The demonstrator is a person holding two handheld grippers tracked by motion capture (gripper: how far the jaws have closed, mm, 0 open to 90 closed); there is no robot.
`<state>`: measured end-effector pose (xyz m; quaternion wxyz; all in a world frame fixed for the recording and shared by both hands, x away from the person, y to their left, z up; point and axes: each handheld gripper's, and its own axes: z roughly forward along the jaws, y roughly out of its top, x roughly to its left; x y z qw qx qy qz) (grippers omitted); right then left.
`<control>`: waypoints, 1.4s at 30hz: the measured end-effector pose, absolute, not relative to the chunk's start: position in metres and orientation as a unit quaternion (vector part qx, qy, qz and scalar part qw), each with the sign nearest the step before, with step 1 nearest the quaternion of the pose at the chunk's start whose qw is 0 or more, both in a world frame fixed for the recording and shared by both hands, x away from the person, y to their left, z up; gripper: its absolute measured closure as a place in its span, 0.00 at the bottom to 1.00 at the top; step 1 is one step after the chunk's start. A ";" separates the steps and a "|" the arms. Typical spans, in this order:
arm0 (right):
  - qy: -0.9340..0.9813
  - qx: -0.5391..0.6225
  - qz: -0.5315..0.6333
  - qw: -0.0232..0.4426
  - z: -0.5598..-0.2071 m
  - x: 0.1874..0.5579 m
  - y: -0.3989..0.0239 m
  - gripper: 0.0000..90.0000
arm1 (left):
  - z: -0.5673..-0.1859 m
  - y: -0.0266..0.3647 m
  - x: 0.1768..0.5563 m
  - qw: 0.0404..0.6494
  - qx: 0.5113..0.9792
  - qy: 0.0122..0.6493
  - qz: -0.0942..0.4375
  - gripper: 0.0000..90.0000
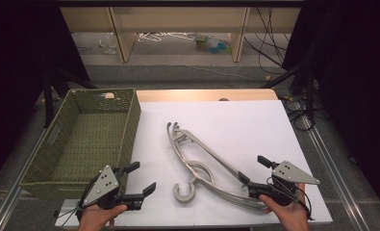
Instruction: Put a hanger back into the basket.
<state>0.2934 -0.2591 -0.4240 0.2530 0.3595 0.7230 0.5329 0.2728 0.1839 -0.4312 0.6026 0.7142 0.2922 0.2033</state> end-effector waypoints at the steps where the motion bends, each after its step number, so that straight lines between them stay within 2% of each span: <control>1: 0.724 0.359 0.532 0.253 -0.424 0.293 -0.259 0.18 | -0.431 0.184 0.273 0.603 0.714 0.292 0.203 0.18; 8: 0.729 0.358 0.529 0.249 -0.424 0.294 -0.258 0.18 | -0.431 0.185 0.275 0.604 0.718 0.277 0.208 0.18; 19: 0.741 0.353 0.519 0.240 -0.424 0.293 -0.254 0.18 | -0.431 0.184 0.274 0.598 0.720 0.287 0.205 0.18; 31: 0.797 0.305 0.487 0.185 -0.424 0.294 -0.232 0.20 | -0.432 0.182 0.273 0.600 0.722 0.280 0.201 0.18; 42: 0.860 0.271 0.410 0.140 -0.436 0.299 -0.206 0.35 | -0.433 0.182 0.274 0.599 0.725 0.275 0.199 0.18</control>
